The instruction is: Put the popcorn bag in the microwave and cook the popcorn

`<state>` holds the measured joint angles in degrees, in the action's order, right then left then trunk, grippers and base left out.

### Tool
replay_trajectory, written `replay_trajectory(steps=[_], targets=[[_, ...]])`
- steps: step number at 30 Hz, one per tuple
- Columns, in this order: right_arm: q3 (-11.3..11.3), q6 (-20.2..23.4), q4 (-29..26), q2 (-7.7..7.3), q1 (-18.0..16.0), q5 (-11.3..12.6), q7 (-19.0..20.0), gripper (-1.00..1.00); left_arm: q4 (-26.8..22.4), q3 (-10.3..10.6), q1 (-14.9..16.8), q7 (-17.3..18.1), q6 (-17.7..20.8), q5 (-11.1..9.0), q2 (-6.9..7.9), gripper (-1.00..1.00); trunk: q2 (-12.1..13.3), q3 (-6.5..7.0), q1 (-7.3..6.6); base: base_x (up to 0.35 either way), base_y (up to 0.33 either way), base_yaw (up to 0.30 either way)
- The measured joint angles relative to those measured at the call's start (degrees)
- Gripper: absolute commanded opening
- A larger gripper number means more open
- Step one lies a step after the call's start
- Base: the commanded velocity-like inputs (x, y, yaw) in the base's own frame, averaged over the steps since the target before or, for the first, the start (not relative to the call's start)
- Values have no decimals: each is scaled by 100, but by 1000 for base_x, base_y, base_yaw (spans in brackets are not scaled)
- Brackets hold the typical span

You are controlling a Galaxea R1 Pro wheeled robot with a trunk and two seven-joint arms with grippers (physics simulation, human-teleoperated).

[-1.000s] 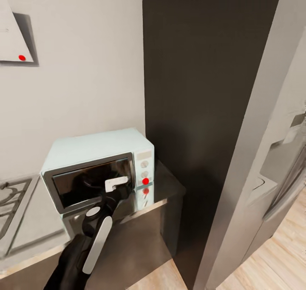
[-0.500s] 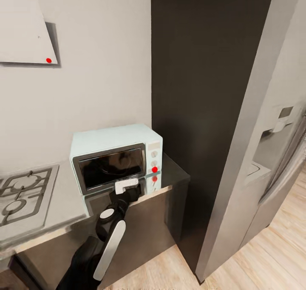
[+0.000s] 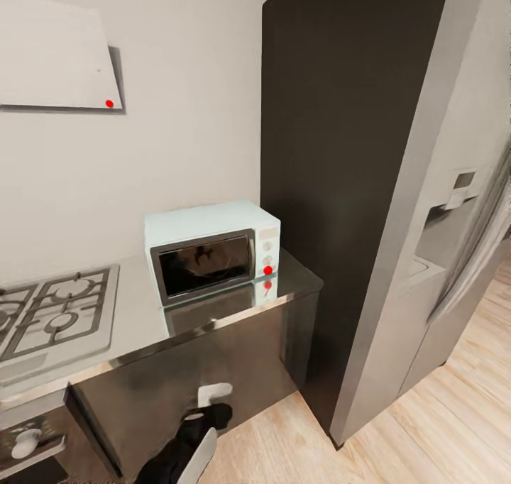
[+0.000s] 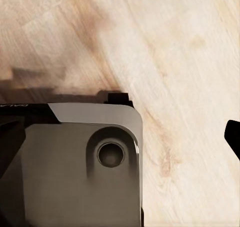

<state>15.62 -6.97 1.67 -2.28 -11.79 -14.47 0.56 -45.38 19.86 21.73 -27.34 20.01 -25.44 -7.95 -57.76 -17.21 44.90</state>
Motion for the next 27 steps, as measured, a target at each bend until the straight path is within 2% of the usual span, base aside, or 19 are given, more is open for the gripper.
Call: replay_trajectory(steps=[1, 3, 4, 5, 6, 7, 10, 12, 14, 18, 27], targets=[[-2, 1, 0, -2, 0, 1, 0, 100, 676, -5, 0, 214, -480, -103, 0, 100, 0, 0, 0, -9, 1, 0], [-12, -5, 0, -5, 0, -13, -4, 100, 2164, -34, 1, 1156, -1106, -165, 2, 100, -1, 0, -1, -3, 0, 0], [-15, -6, 0, -4, 0, -18, -4, 100, 2590, -42, 1, 1372, -1275, -180, 6, 100, -1, 0, -1, 0, 0, 0], [-25, -7, 0, 2, 0, -26, -6, 100, 3219, -48, 3, 1619, -1638, -202, 17, 100, -1, 0, -1, 0, 0, 0], [-33, -2, -1, 8, 0, -36, -7, 100, 4058, -74, -1, 1717, -1940, -261, 68, 100, -1, -1, -1, 0, 0, 0], [-35, -4, -3, 10, 0, -46, -8, 100, 4295, -73, -12, 1755, -2043, -371, 143, 100, -1, 0, -1, 0, 0, 0], [-36, -25, -7, 16, 0, -61, -8, 100, 4503, -72, -28, 1795, -2139, -831, 288, 100, -1, 1, -1, 0, 0, 2], [-29, -46, -7, 23, 0, -46, -8, 100, 4535, -80, -279, 1803, -2161, -1167, 400, 100, -1, -1, -1, 0, 0, 136], [-28, -49, -8, 10, -1, -41, -8, 100, 4540, -72, -498, 1812, -2187, -1301, 445, 100, -1, 0, -1, 0, 0, 221], [-28, -48, -8, -12, -1, -31, -8, 100, 4540, -66, -795, 2021, -2216, -1387, 472, 100, -1, 0, -1, 0, 0, 264], [-71, -58, -8, -14, -1, -71, -6, 100, 4530, -60, -841, 2077, -2225, -1376, 471, 100, -1, 1, -1, 0, 0, 273]])
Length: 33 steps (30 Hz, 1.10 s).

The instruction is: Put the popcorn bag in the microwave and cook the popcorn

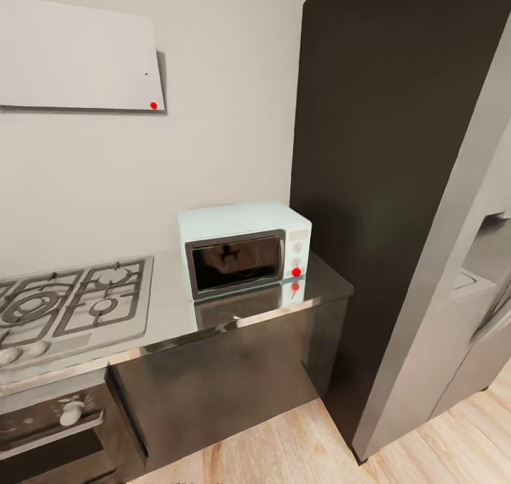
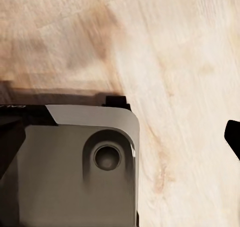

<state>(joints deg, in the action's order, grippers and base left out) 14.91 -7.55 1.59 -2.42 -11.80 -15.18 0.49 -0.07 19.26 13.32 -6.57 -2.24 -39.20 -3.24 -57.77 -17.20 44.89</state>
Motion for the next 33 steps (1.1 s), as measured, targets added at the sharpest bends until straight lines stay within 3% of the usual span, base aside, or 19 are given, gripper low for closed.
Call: replay_trajectory(steps=[10, 17, 33], targets=[[-33, 63, -8, 65, 0, -147, -3, 100, 5, 4, 0, 9, 1, 5, 2, 100, 0, 0, 0, 0, 0, 273], [-277, 16, -8, 42, 0, -142, -17, 100, 5, 0, 0, 7, 1, -8, -4, 100, 0, 0, 0, 0, 0, 274], [-288, 16, -8, 61, 0, -138, -18, 100, 5, -5, 0, 3, 9, -12, -6, 100, 0, 0, 0, 0, 0, 274]])
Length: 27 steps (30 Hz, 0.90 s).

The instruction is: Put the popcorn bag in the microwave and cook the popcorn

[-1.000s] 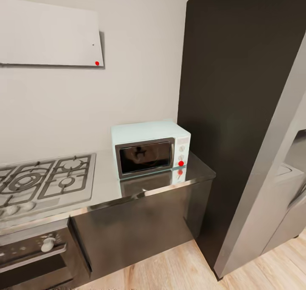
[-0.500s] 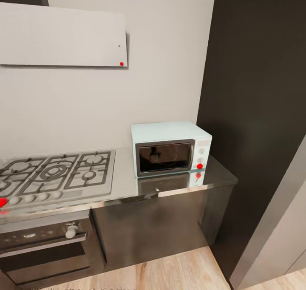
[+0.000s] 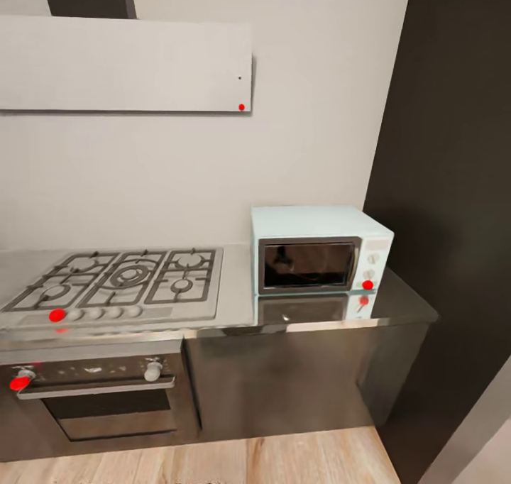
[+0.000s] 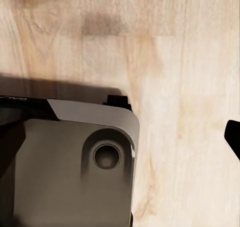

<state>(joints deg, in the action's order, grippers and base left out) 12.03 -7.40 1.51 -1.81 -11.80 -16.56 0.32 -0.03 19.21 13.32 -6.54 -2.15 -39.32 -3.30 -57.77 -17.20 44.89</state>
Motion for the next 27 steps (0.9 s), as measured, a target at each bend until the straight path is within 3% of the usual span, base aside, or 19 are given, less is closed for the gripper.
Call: replay_trajectory(steps=[8, 27], targets=[[13, -2, 0, 15, 0, 35, 0, 100, 0, 1, 0, -2, 1, -7, 1, 100, 0, 0, 0, 0, -32, 229], [17, 42, 0, -26, 1, 54, 24, 100, 1, 0, 1, -9, 3, -9, 7, 100, 0, 0, 0, 0, -275, 5]])
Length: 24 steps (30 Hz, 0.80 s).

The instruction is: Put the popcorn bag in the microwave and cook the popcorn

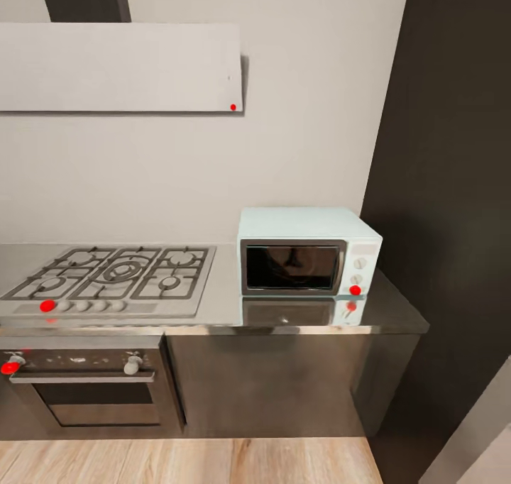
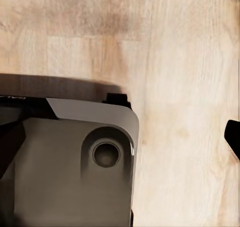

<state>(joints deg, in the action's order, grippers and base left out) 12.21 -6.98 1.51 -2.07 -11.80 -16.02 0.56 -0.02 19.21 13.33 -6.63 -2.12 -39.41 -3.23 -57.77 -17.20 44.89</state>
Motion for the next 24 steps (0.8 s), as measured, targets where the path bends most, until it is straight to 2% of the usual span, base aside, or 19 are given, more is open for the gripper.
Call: replay_trajectory(steps=[10, 24], targets=[[14, 18, 1, 79, 0, 7, -17, 100, 0, 0, 0, -1, -1, -8, 0, 100, 0, 0, 0, 0, -249, 0], [-11, 9, 0, 27, 0, -18, 6, 100, 1, 0, 0, -2, -4, -8, 9, 100, 0, 0, 0, 0, -12, 0]])
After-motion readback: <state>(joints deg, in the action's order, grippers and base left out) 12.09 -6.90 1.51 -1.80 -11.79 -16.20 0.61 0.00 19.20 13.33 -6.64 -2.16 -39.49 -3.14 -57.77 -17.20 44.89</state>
